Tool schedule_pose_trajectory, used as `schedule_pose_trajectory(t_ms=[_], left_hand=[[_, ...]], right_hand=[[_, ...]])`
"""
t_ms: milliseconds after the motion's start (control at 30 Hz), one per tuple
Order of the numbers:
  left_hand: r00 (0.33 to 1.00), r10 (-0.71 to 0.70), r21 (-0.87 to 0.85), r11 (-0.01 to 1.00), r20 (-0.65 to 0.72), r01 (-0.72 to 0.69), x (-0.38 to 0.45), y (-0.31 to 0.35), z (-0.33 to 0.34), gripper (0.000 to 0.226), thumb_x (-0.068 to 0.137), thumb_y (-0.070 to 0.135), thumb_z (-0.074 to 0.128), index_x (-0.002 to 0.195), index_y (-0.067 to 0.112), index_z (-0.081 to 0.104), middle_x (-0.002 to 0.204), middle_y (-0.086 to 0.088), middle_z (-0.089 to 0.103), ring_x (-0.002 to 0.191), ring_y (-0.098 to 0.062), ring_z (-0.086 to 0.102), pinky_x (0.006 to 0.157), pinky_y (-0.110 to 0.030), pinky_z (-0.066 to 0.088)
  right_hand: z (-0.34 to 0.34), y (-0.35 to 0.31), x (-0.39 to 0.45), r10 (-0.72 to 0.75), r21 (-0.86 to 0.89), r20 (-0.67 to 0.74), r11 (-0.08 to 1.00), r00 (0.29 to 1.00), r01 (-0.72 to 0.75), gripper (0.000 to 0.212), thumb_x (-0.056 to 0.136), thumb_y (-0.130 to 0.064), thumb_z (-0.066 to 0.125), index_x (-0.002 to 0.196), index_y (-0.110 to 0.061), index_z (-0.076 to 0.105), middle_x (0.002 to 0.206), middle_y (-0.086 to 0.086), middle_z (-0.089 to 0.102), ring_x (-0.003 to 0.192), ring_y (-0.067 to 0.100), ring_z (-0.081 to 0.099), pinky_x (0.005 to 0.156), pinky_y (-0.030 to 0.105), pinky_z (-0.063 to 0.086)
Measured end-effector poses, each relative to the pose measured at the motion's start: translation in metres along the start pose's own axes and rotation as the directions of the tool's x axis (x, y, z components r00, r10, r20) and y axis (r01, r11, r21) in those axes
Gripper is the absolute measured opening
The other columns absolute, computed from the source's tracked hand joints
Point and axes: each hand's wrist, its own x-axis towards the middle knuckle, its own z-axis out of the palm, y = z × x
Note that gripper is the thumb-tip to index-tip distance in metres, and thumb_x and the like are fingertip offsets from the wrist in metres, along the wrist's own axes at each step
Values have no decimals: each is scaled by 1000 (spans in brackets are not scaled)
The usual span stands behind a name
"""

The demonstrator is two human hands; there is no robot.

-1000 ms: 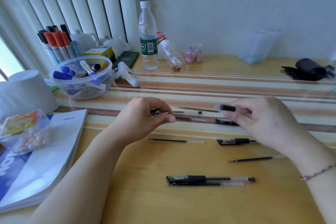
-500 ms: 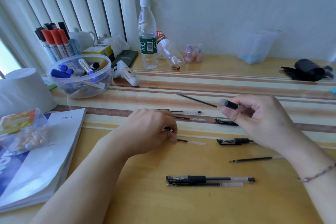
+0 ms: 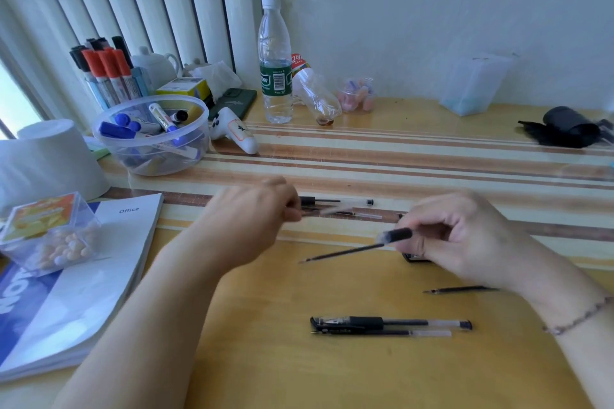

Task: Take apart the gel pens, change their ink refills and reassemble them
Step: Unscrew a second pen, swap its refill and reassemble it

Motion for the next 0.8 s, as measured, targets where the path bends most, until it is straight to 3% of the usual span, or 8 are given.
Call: schedule_pose_trajectory(t_ms=[100, 200, 267, 367, 467, 567, 700, 800], left_hand=[[995, -64, -63, 996, -74, 59, 3, -5, -2, 12, 99, 34, 44, 87, 33, 46, 93, 18, 51, 72, -16, 52, 53, -28, 30], [998, -6, -98, 995, -56, 0, 4, 5, 4, 14, 99, 33, 46, 85, 34, 45, 86, 16, 55, 69, -13, 51, 52, -26, 34], [1000, -4, -121, 993, -19, 1, 5, 8, 8, 14, 99, 32, 45, 85, 33, 47, 82, 15, 62, 70, -12, 56, 59, -30, 42], [1000, -11, -178, 984, 11, 13, 7, 7, 11, 18, 99, 25, 46, 85, 34, 51, 75, 21, 64, 67, 4, 56, 58, -23, 40], [1000, -13, -210, 978, 8, 15, 8, 8, 14, 22, 98, 23, 48, 81, 37, 48, 68, 21, 61, 59, 8, 52, 52, -18, 32], [999, -21, -224, 974, 33, 28, 10, 8, 16, 22, 95, 22, 50, 82, 39, 49, 68, 22, 61, 62, 6, 52, 55, -18, 34], [1000, -19, -276, 961, -22, 12, 11, 8, 15, 22, 96, 21, 49, 93, 41, 59, 71, 23, 61, 72, 4, 57, 58, -18, 41], [994, 7, -308, 951, -114, -41, 11, 10, 14, 21, 95, 18, 53, 94, 37, 62, 70, 23, 60, 71, 2, 58, 59, -22, 45]], right_hand=[[17, -11, 1, 1, -295, -23, 955, 1000, -8, 28, 80, -53, 52, 74, -34, 72, 57, -17, 59, 54, 5, 51, 46, 16, 28], [32, -21, 3, -5, -382, 9, 924, 1000, 8, 22, 79, -49, 54, 76, -38, 72, 58, -28, 54, 51, -11, 43, 50, 11, 24], [36, -24, 4, 4, -418, 34, 908, 999, 11, 31, 78, -60, 51, 79, -37, 71, 59, -26, 56, 51, -11, 41, 51, 15, 26], [25, -23, 2, -6, -372, -11, 928, 1000, 1, 56, 75, -83, 38, 86, -39, 71, 51, -22, 50, 44, -4, 42, 45, 10, 25], [0, -18, -1, 21, -215, -164, 975, 986, -56, 66, 84, -79, 27, 91, -33, 74, 44, -10, 55, 43, 7, 53, 35, 11, 31], [-15, -5, -2, 63, -244, -300, 960, 952, -140, 49, 93, -64, 32, 102, -36, 70, 45, -7, 53, 47, 8, 53, 35, 15, 29], [-8, -2, 0, 100, -349, -247, 918, 964, -185, 35, 97, -40, 33, 129, -43, 47, 74, -21, 63, 52, -3, 51, 44, 22, 36], [-1, -7, -1, 112, -335, -207, 925, 972, -178, 33, 96, -48, 29, 125, -44, 44, 72, -21, 63, 56, 0, 57, 46, 29, 46]])
